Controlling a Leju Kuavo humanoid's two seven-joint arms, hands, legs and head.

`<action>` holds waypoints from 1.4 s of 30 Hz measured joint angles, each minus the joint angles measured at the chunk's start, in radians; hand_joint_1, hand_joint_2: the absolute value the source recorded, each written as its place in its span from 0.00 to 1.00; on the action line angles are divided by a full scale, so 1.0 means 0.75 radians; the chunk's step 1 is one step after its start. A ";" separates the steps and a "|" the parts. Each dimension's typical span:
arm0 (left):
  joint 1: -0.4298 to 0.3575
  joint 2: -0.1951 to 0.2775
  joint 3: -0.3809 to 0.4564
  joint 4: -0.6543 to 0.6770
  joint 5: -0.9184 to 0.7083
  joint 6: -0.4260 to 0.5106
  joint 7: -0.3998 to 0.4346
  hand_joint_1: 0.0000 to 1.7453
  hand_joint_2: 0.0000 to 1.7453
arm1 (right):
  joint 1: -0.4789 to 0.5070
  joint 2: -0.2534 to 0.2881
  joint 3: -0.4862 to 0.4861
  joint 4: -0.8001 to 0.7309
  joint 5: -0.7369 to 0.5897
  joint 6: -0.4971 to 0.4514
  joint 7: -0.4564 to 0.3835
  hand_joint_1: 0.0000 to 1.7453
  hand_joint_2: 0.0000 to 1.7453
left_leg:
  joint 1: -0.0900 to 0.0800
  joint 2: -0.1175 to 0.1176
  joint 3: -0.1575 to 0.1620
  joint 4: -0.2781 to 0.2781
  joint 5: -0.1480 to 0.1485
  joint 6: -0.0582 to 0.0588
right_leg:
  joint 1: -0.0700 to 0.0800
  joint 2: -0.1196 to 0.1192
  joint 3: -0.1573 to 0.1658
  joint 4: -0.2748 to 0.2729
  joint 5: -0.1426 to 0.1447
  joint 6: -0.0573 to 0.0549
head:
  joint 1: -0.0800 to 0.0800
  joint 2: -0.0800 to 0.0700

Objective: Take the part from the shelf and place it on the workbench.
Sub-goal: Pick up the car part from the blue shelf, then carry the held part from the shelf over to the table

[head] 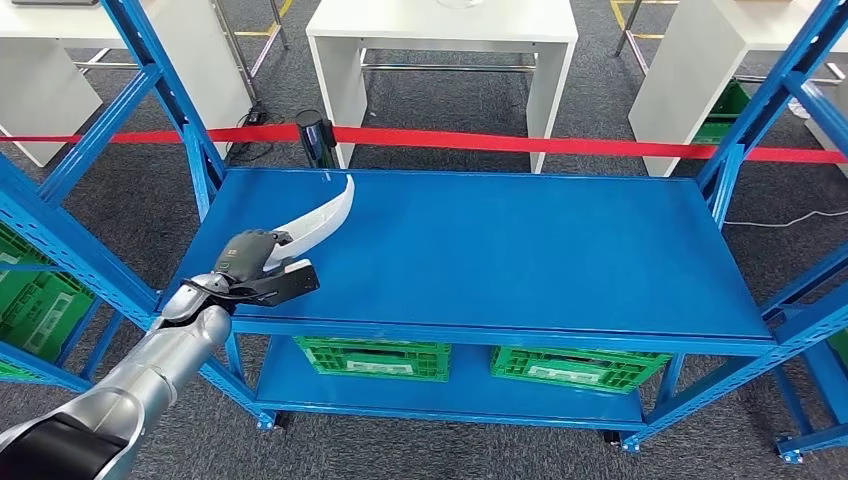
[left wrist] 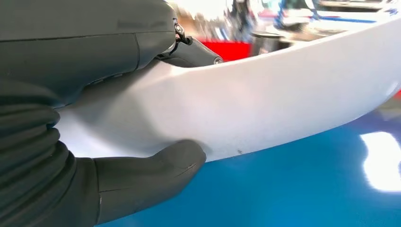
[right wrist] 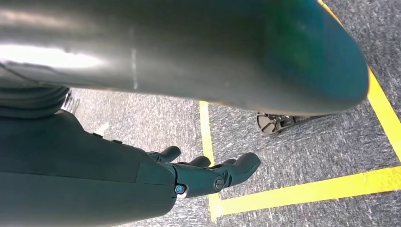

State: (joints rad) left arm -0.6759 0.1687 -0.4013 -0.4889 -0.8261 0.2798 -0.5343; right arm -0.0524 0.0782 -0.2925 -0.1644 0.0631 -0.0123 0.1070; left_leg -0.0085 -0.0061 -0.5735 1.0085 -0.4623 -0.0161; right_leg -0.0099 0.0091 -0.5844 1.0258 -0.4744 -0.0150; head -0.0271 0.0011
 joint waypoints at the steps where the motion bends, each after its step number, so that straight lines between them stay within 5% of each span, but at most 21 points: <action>1: 0.012 -0.010 0.026 -0.028 0.109 -0.065 -0.053 1.00 1.00 | 0.000 0.000 -0.003 0.000 -0.003 -0.001 0.000 0.00 0.00 | 0.000 -0.001 0.000 0.000 0.000 0.000 | 0.000 0.000 0.000 0.000 0.000 0.000 | 0.000 0.000; 5: 0.100 -0.038 0.128 -0.244 0.620 -0.516 -0.165 1.00 1.00 | 0.002 0.000 -0.010 0.000 -0.001 0.004 0.000 0.00 0.00 | 0.000 0.000 0.000 0.000 0.000 0.000 | -0.001 0.000 0.001 -0.001 0.000 0.000 | 0.000 0.000; 9: 0.229 -0.052 0.212 -0.568 1.110 -0.914 -0.138 1.00 1.00 | 0.007 0.001 -0.010 0.000 0.014 0.007 0.001 0.00 0.00 | 0.000 0.003 0.000 0.000 -0.002 0.002 | -0.001 0.003 -0.001 -0.001 0.000 0.000 | 0.000 0.000; 15: 0.361 -0.061 0.318 -0.967 1.570 -1.192 -0.045 1.00 1.00 | 0.008 0.013 -0.010 0.000 0.037 0.006 0.006 0.00 0.00 | -0.006 0.002 -0.001 0.008 -0.011 0.015 | -0.003 0.002 0.003 -0.004 -0.002 0.010 | 0.000 0.000; 19: 0.439 -0.062 0.357 -1.127 1.700 -1.256 -0.001 1.00 1.00 | 0.009 0.023 -0.008 0.000 0.054 0.010 0.009 0.00 0.00 | -0.004 0.003 0.002 0.003 -0.003 0.028 | -0.005 0.002 0.008 -0.008 0.001 0.023 | 0.000 0.000; 21: 0.472 -0.064 0.368 -1.186 1.710 -1.263 0.009 1.00 1.00 | 0.009 0.024 -0.004 0.000 0.065 0.014 0.010 0.00 0.00 | 0.005 0.008 0.007 -0.014 0.013 0.039 | -0.003 0.000 -0.002 0.022 -0.027 0.033 | 0.002 0.000; 24: 0.517 -0.064 0.384 -1.240 1.708 -1.261 0.015 1.00 1.00 | 0.009 0.025 0.005 0.000 0.079 0.020 0.012 0.00 0.00 | 0.011 0.016 0.000 -0.020 0.023 0.047 | -0.006 -0.003 -0.092 0.241 -0.159 0.048 | 0.007 0.000; 26: 0.548 -0.061 0.398 -1.258 1.705 -1.258 0.012 1.00 1.00 | 0.011 0.025 0.011 0.000 0.083 0.023 0.013 0.00 0.00 | 0.013 0.020 -0.013 -0.012 0.024 0.045 | -0.012 -0.004 -0.137 0.359 -0.199 0.057 | 0.007 0.000; 27: 0.562 -0.058 0.405 -1.264 1.704 -1.258 0.008 1.00 1.00 | 0.011 0.025 0.013 0.000 0.083 0.023 0.013 0.00 0.00 | 0.015 0.020 -0.020 -0.005 0.025 0.043 | -0.015 -0.005 -0.124 0.346 -0.181 0.061 | 0.007 0.000; 29: 0.586 -0.052 0.420 -1.273 1.704 -1.257 -0.003 1.00 1.00 | 0.009 0.025 0.015 0.000 0.085 0.025 0.012 0.00 0.00 | 0.022 0.020 -0.038 0.014 0.027 0.033 | -0.023 -0.007 -0.029 0.183 -0.111 0.067 | 0.007 0.000; 32: 0.617 -0.043 0.442 -1.288 1.696 -1.250 -0.021 1.00 1.00 | 0.007 0.026 0.020 0.000 0.087 0.028 0.008 0.00 0.00 | 0.023 0.015 -0.058 0.036 0.032 0.004 | -0.018 0.001 0.052 0.034 -0.064 0.045 | 0.005 0.000; 36: 0.650 -0.037 0.464 -1.306 1.678 -1.244 -0.028 1.00 1.00 | 0.006 0.027 0.024 0.000 0.088 0.030 0.000 0.00 0.00 | 0.026 0.009 -0.079 0.048 0.027 -0.037 | -0.016 -0.001 0.027 0.022 -0.040 -0.008 | 0.001 0.000; 40: 0.668 -0.032 0.483 -1.313 1.676 -1.243 -0.028 1.00 1.00 | 0.006 0.028 0.024 0.000 0.087 0.037 -0.013 0.00 0.00 | 0.030 0.008 -0.163 0.315 -0.179 -0.055 | -0.016 -0.007 -0.025 0.016 0.006 -0.029 | -0.006 0.000; 42: 0.677 -0.031 0.490 -1.314 1.676 -1.243 -0.028 1.00 1.00 | 0.006 0.030 0.024 0.000 0.087 0.042 -0.020 0.00 0.00 | 0.030 0.009 -0.153 0.385 -0.194 -0.056 | -0.015 -0.008 -0.056 0.017 0.030 -0.027 | -0.006 0.000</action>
State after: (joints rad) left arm -0.1684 0.1451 -0.0339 -1.4740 0.4307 -0.6524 -0.5554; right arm -0.0477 0.1003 -0.2747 -0.1646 0.1283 0.0193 0.0918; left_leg 0.0141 0.0003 -0.6880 1.2970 -0.6078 -0.0584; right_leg -0.0208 0.0034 -0.6262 1.0388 -0.4522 -0.0349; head -0.0318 0.0011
